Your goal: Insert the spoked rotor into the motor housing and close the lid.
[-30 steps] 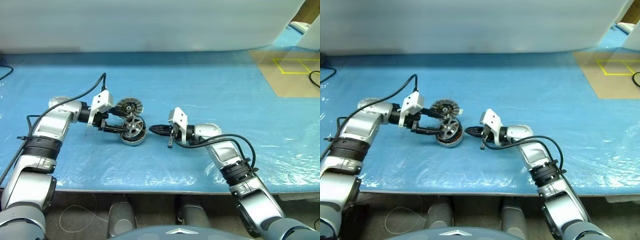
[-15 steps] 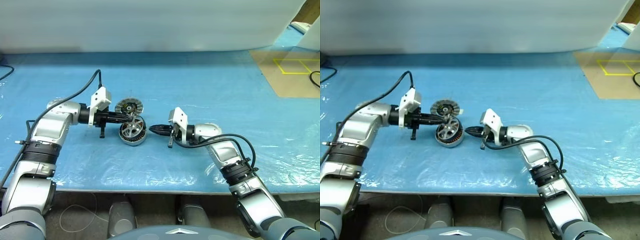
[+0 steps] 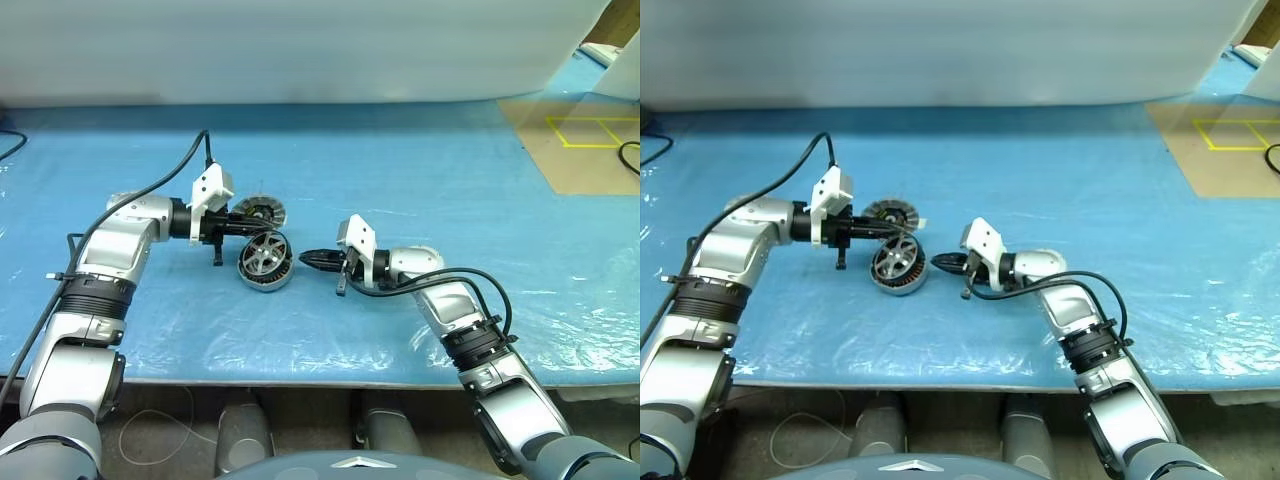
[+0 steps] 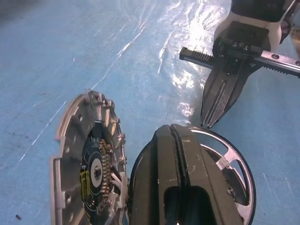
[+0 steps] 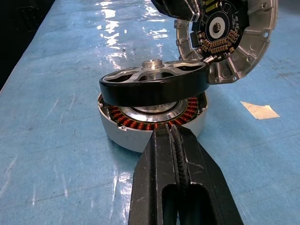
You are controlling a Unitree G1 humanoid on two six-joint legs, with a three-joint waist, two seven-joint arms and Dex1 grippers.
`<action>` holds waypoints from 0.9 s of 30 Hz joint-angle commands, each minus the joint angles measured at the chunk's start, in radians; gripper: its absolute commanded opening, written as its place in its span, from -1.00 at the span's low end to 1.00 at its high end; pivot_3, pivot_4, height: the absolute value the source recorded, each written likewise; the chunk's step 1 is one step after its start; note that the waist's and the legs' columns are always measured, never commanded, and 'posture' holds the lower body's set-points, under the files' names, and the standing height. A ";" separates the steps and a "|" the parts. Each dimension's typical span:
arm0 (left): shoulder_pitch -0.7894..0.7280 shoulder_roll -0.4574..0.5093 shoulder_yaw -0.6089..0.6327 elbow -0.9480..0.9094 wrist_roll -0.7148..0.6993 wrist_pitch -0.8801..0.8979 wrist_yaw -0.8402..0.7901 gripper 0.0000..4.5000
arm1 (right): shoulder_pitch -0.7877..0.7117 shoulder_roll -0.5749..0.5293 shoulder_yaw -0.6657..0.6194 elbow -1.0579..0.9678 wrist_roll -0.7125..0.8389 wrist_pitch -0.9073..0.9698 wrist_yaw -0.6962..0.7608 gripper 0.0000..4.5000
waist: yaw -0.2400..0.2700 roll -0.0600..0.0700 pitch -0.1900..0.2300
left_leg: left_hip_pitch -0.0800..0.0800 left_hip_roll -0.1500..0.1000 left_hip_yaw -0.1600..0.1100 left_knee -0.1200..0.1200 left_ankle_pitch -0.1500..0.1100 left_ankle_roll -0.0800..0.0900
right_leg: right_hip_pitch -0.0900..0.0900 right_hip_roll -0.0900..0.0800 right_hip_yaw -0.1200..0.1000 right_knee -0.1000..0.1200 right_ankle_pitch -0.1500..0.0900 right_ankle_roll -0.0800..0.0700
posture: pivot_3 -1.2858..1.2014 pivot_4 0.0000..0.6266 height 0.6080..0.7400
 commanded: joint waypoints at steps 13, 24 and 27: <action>0.003 -0.002 -0.003 -0.011 0.015 -0.056 0.002 -0.99 | -0.027 0.004 -0.014 0.007 0.007 -0.026 0.012 -1.00 | 0.000 0.000 0.000 | 0.000 0.000 0.000 0.000 0.000 0.000 | 0.000 0.000 0.000 -0.001 0.000 0.000 | 0.03 -0.52 1.00; -0.038 0.017 -0.012 0.046 0.039 -0.095 -0.047 -0.99 | -0.021 -0.001 -0.012 0.004 -0.001 -0.028 0.009 -1.00 | 0.000 0.000 0.000 | 0.000 0.000 0.000 0.000 0.000 0.000 | 0.000 0.000 0.000 -0.001 0.000 0.000 | 0.03 -0.52 1.00; -0.028 0.034 -0.005 0.036 0.031 -0.088 -0.071 -0.83 | -0.019 -0.001 -0.011 0.004 -0.003 -0.028 0.007 -1.00 | 0.000 0.000 0.000 | 0.000 0.000 0.000 0.000 0.000 0.000 | 0.000 0.000 0.000 -0.001 0.000 0.000 | 0.03 -0.52 1.00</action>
